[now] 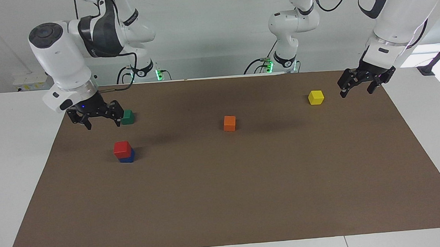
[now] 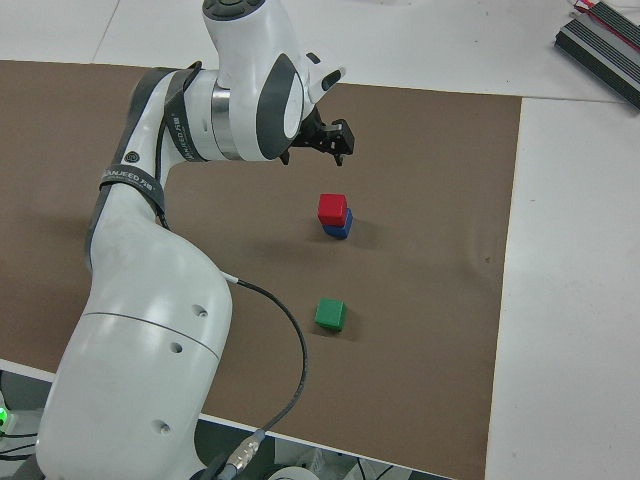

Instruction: Transfer red block to right arm and stack on blue block

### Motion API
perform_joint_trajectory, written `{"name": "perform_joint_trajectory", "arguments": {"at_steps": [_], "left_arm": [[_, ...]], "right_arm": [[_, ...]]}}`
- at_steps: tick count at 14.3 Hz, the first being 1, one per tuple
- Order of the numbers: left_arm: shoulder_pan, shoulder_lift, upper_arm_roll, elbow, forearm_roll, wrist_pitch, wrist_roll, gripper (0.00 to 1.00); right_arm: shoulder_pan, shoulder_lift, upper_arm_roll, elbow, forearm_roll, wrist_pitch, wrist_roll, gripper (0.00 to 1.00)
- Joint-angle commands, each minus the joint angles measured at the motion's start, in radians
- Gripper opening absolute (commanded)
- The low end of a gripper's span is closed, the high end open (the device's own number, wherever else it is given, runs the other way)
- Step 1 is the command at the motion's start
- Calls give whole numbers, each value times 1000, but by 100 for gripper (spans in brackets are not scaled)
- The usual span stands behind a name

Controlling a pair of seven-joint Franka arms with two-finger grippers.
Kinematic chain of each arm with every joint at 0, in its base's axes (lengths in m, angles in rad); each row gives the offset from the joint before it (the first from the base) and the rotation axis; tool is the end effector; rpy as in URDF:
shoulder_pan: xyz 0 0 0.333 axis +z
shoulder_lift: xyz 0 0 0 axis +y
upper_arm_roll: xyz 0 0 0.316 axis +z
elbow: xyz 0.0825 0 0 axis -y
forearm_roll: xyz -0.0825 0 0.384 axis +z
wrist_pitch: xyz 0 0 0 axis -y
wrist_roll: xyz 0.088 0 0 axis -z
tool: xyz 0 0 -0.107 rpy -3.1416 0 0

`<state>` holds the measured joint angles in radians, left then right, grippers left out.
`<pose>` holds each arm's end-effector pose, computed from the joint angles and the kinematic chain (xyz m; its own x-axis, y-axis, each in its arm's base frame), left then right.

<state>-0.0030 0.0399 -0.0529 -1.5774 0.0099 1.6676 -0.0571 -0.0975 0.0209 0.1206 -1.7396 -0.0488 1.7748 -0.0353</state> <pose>0.5749 -0.0306 0.6076 0.9987 0.0005 0.0507 0.0007 -1.0000 -0.0049 0.5712 0.0084 0.5503 0.9976 0.0681 0.0126 0.0675 -0.9967 0.0459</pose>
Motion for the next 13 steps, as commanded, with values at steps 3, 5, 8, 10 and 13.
{"name": "perform_joint_trajectory", "arguments": {"at_steps": [3,5,8,10,13], "left_arm": [[-2,-21,8,-21,-18,-3,10,100],[-2,-21,8,-20,-18,-3,10,100],[-2,-21,8,-21,-18,-5,10,100],[-2,-21,8,-21,-18,-3,10,100],[-2,-21,8,-21,-18,-3,10,100]], "right_arm": [[43,-58,-68,74,23,-173,-55,100],[169,-64,-221,112,24,-227,-60,100],[197,-65,-266,121,27,-238,-80,100],[188,-78,-259,98,26,-233,-80,100],[190,-78,-260,87,26,-229,-77,100]]}}
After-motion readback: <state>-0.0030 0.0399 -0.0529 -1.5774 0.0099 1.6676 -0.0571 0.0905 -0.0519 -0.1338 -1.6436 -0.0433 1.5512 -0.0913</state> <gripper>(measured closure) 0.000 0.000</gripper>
